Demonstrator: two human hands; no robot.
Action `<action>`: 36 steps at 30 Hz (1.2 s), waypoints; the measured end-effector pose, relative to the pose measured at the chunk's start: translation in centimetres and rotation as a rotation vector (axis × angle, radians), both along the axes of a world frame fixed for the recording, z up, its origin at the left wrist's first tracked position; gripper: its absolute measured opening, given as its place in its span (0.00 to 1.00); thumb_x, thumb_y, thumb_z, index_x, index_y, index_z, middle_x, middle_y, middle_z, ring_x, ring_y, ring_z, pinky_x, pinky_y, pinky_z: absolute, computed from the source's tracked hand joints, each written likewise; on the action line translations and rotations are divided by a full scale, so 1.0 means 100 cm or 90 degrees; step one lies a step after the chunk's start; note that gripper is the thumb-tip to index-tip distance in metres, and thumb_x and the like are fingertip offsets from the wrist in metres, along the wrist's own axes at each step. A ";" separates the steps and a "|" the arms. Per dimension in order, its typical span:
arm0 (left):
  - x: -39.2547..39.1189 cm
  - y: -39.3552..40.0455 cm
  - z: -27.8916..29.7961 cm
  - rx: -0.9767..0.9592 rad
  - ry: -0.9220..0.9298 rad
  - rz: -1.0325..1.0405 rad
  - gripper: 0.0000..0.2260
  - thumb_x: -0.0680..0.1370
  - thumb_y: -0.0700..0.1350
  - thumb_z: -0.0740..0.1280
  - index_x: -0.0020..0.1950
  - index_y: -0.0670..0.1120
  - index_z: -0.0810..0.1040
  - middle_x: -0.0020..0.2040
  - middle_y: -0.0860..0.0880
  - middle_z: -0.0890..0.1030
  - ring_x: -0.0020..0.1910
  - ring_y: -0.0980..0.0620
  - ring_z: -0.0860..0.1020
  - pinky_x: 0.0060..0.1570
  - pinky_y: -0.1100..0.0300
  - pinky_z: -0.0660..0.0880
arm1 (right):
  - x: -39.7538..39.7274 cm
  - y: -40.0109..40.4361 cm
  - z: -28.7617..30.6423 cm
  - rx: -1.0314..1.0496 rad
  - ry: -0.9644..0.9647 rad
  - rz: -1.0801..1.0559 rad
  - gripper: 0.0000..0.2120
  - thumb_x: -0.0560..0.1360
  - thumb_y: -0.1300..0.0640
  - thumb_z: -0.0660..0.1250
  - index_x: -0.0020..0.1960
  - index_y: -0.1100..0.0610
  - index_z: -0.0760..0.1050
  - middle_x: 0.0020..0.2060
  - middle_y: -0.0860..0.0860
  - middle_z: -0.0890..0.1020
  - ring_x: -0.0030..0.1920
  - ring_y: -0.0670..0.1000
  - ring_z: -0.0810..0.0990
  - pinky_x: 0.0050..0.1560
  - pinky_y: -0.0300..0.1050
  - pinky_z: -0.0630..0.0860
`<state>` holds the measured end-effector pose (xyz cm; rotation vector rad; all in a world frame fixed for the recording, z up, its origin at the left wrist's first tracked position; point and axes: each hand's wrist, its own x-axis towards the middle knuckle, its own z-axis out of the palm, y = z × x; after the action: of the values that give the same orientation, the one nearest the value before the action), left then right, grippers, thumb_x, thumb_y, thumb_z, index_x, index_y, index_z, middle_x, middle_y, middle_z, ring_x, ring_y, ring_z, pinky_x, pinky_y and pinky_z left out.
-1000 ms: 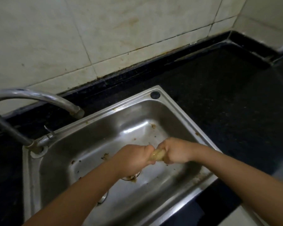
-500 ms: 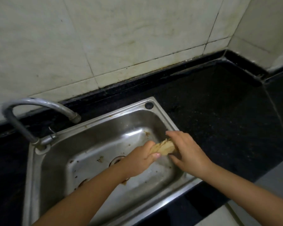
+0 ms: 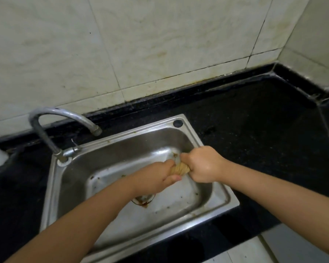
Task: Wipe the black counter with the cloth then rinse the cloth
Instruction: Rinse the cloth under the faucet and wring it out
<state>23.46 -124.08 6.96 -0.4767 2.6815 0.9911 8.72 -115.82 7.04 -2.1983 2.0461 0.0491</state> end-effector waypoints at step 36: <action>0.038 -0.004 -0.056 -0.280 -0.106 -0.018 0.15 0.80 0.54 0.56 0.57 0.43 0.70 0.54 0.45 0.76 0.50 0.48 0.74 0.40 0.61 0.62 | 0.048 0.009 -0.051 0.265 -0.399 -0.196 0.08 0.74 0.54 0.66 0.43 0.53 0.65 0.39 0.47 0.71 0.44 0.48 0.72 0.33 0.38 0.65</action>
<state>27.23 -124.47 1.38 -0.5726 2.7356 0.3271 13.48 -114.92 1.94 -1.4031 1.7780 -0.2010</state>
